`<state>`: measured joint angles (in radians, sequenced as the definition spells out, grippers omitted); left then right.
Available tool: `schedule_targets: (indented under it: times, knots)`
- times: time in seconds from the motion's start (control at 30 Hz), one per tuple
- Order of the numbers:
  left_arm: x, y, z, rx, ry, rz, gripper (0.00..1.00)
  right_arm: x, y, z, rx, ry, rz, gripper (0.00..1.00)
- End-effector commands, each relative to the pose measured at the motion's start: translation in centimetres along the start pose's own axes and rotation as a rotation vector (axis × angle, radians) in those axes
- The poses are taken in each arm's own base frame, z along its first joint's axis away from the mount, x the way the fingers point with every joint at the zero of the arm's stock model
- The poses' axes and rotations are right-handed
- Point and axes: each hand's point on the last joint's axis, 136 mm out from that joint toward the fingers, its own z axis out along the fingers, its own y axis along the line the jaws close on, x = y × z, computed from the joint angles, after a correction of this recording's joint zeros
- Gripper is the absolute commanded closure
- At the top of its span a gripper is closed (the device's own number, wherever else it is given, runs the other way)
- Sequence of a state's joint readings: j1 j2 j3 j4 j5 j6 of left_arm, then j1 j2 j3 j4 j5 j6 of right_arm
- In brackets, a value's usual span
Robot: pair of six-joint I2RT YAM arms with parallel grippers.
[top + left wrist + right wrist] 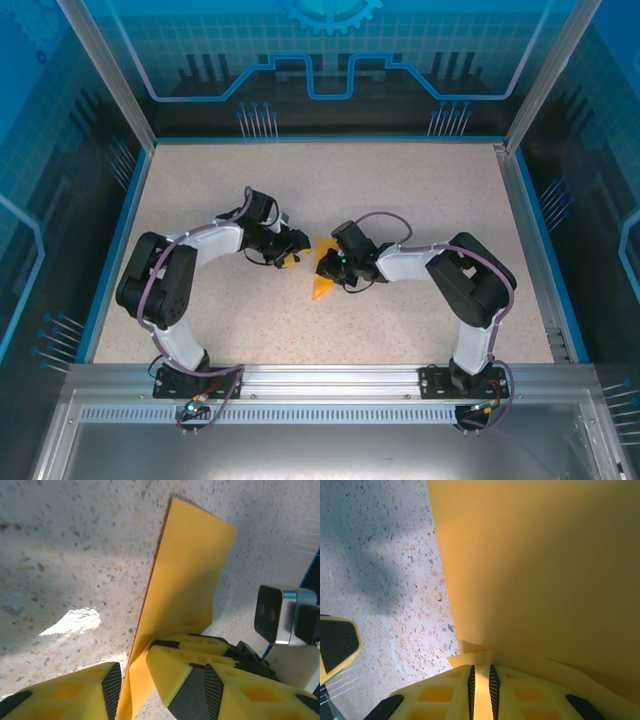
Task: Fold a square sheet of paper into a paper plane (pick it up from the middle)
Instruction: Third fold the triangle at the center of the table.
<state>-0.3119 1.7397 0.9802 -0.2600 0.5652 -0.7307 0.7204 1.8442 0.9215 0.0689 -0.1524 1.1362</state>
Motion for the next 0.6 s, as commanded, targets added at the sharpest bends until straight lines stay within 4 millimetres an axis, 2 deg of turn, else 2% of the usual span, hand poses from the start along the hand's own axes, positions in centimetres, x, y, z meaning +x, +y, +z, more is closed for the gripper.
schedule_targets:
  times: [0.0,0.27,0.37,0.57]
  knots:
    - [1.5,-0.8,-0.3,0.039,0.033,0.032,0.5,0.8,-3.0,-0.2,0.089,0.032,0.02,0.8]
    - [3.0,-1.4,0.5,0.06,0.083,0.049,0.6,1.0,-3.7,-0.3,0.113,0.044,0.029,0.94]
    - [3.5,-1.3,1.0,0.053,0.1,0.05,0.69,1.2,-3.9,-0.2,0.12,0.052,0.033,0.98]
    - [3.9,-0.2,2.2,0.017,0.124,0.035,0.84,1.2,-4.1,-0.1,0.126,0.056,0.038,0.99]
